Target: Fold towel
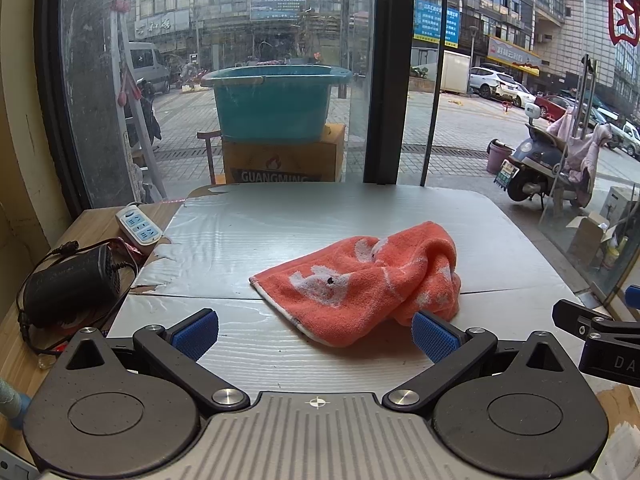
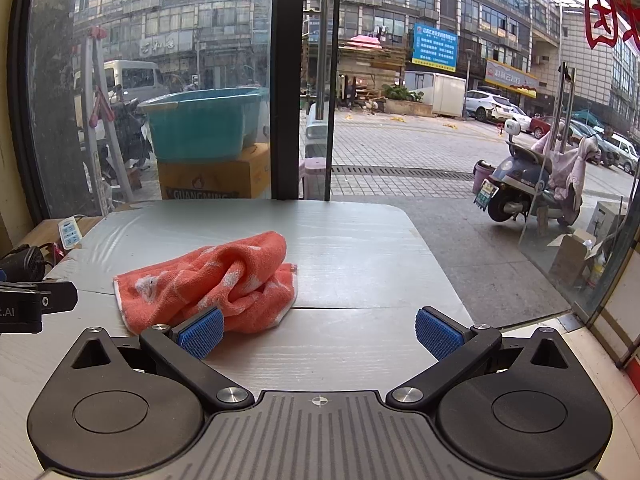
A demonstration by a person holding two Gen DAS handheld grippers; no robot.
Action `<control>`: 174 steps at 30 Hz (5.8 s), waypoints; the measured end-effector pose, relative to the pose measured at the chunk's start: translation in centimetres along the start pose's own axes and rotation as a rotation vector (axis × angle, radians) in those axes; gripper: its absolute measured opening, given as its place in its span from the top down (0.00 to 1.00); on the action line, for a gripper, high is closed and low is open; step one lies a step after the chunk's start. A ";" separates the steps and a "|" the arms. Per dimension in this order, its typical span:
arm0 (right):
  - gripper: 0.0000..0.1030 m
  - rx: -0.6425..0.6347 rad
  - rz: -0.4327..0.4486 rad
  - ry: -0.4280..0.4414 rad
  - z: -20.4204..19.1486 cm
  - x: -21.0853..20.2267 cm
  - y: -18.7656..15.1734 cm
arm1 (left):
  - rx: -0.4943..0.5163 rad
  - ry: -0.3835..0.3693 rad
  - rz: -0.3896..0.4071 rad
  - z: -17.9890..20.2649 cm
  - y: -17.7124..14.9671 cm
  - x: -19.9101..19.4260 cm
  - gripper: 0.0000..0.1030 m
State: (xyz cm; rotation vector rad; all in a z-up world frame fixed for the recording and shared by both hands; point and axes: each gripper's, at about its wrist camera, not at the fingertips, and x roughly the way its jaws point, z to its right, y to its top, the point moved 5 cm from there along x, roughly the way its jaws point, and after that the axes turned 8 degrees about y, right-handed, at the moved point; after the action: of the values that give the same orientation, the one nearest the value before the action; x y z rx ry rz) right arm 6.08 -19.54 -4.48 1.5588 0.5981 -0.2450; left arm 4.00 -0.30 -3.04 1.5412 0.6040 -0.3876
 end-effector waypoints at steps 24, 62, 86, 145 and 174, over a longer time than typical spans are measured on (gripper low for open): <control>0.00 0.238 -0.156 0.382 4.9 7.3 7.0 | -0.005 -0.102 -0.070 0.8 0.0 4.4 0.00; 0.66 0.314 -0.369 0.385 5.4 22.8 7.7 | 0.160 -0.220 -0.067 11.2 0.7 14.1 0.15; 0.39 0.132 -0.346 0.504 0.5 18.2 9.0 | -0.053 0.042 -0.081 -0.1 2.5 11.4 0.78; 0.79 0.066 -0.453 0.380 6.1 9.9 1.8 | 0.229 -0.150 0.001 2.7 -1.2 4.4 0.22; 0.68 0.109 -0.452 0.501 10.4 12.3 2.5 | 0.433 -0.378 -0.068 24.1 -6.4 5.5 0.33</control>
State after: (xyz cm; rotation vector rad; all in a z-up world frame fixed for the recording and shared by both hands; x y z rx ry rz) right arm 19.75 -26.85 -9.42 1.5806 1.3541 -0.2271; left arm 7.54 -23.45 -13.12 1.7964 0.2839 -0.8830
